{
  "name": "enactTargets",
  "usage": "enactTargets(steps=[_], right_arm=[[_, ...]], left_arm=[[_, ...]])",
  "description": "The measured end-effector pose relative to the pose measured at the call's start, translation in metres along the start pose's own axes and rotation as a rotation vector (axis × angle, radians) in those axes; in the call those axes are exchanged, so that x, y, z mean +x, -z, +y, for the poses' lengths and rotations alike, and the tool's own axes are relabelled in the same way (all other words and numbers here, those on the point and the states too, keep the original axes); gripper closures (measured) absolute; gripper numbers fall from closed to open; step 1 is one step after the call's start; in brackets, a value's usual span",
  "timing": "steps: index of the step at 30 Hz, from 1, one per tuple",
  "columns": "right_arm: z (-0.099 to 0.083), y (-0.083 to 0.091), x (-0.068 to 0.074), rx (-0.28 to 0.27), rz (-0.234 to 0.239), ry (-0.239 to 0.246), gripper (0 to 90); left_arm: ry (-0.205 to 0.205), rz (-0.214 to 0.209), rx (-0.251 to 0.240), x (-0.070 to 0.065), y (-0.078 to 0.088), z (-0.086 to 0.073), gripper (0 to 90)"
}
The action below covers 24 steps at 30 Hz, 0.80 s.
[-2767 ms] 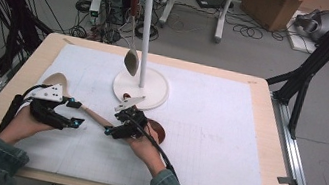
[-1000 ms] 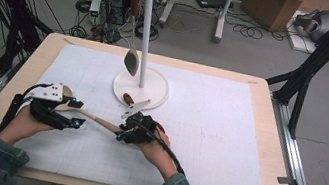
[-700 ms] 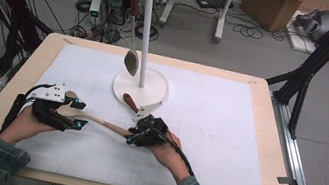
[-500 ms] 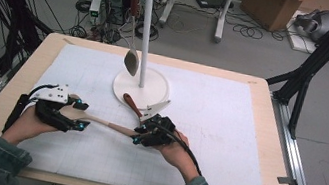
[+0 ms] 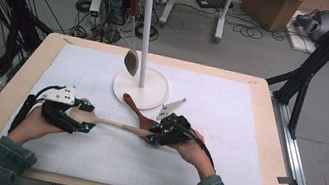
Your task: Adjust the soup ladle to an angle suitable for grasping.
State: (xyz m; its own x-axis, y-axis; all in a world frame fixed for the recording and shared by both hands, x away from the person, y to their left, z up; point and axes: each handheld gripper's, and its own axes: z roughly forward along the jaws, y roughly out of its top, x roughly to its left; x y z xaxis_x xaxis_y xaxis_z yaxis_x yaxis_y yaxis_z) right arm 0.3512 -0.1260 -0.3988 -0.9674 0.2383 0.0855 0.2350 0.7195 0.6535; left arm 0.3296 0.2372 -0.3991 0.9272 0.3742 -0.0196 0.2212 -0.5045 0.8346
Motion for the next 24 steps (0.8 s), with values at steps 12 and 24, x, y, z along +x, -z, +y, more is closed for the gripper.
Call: enactTargets(steps=[12,24], right_arm=[[-0.007,-0.003,-0.014,-0.003,-0.043,0.006,66.3],[-0.009,-0.008,-0.021,0.002,-0.099,-0.023,64.0]], left_arm=[[0.006,-0.016,0.003,0.003,-0.01,0.006,35.1],[0.013,-0.017,0.011,0.006,-0.017,0.015,36.7]])
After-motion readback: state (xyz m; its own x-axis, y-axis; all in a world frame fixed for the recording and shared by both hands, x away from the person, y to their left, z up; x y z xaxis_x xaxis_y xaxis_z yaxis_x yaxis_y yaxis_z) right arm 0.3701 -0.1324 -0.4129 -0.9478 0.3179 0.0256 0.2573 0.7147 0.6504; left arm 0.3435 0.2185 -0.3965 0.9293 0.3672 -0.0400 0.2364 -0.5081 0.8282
